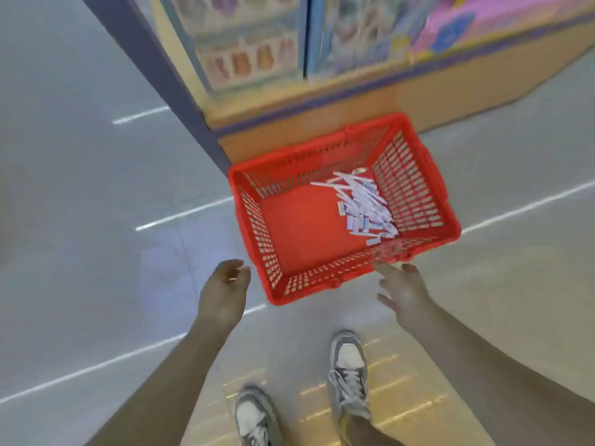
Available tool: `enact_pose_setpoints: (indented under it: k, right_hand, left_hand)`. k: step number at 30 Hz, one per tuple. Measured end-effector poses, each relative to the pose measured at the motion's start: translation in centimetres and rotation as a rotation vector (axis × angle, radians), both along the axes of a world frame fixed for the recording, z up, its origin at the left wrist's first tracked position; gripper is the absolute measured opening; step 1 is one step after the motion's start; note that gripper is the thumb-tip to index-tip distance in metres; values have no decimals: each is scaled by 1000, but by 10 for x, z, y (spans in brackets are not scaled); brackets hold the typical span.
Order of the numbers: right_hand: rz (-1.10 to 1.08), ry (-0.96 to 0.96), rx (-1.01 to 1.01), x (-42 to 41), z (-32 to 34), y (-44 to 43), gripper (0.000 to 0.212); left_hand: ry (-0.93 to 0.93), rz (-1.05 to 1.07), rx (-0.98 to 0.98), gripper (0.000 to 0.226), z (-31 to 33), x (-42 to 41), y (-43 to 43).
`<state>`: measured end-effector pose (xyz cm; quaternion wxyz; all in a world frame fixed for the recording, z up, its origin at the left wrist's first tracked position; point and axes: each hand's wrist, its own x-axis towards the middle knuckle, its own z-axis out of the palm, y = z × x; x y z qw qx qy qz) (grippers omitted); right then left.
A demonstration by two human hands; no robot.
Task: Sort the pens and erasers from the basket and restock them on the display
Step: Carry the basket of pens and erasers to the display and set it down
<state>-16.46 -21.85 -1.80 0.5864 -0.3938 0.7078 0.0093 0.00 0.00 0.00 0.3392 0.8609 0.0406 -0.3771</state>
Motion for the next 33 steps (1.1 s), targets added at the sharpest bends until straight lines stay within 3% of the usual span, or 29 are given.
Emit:
enact_pose_setpoints:
  k: [3,7,12,20,26,30,33]
  right_hand:
    - [-153,-106,133,12,-55,8,42]
    - [-315,-200,91,26,-106,14,43]
    - [-452,-164,20,28,-104,15,51]
    - [-290,-13,61,-8,16,74,33]
    - [97,21,44,-22,137,137,30]
    - [431,-18,-38,12,209,169,30]
    - [640,-130,-94,57,262,194,22]
  left_hand:
    - [76,49,-31,51,-60,0,-20]
    - [161,185,-97,52,-125,4,-29]
    - [177,179,-104,57,-126,4,-24]
    - [337,410,-87,37,15,-39,55]
    - [59,637,36,45,152,-22,156]
    - [-73,736,185,77,245,-23,225]
    - [-89,674,340,57,297,-29,286]
